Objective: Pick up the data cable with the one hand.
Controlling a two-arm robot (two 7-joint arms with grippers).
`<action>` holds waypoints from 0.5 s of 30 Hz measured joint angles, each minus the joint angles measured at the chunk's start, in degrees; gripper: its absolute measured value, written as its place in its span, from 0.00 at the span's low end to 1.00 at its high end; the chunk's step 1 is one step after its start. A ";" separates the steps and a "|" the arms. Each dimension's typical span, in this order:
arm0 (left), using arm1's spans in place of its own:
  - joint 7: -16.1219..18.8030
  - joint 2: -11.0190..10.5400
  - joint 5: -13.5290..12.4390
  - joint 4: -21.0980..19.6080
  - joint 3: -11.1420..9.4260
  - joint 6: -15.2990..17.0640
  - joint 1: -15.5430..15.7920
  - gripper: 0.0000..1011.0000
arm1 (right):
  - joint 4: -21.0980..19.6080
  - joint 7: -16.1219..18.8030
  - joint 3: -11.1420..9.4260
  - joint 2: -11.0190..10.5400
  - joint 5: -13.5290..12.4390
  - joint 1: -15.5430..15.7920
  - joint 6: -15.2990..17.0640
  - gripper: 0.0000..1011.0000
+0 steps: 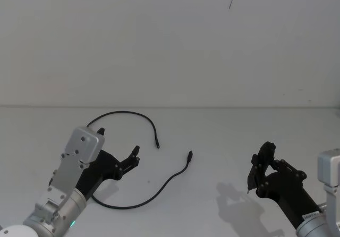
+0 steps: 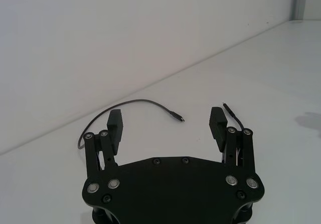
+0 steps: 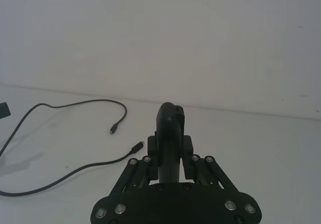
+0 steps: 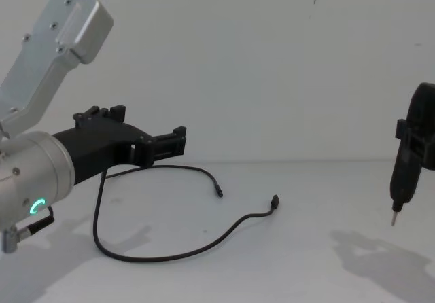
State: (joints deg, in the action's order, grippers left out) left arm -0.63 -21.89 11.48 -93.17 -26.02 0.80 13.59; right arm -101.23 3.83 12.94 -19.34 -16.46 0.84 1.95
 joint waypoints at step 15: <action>0.00 0.00 0.00 0.00 0.00 0.00 0.00 0.99 | 0.00 0.00 0.00 0.00 0.00 0.00 0.00 0.26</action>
State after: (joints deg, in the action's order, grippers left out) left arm -0.63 -21.90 11.48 -93.17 -26.03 0.80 13.59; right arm -101.23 3.83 12.94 -19.33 -16.46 0.84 1.95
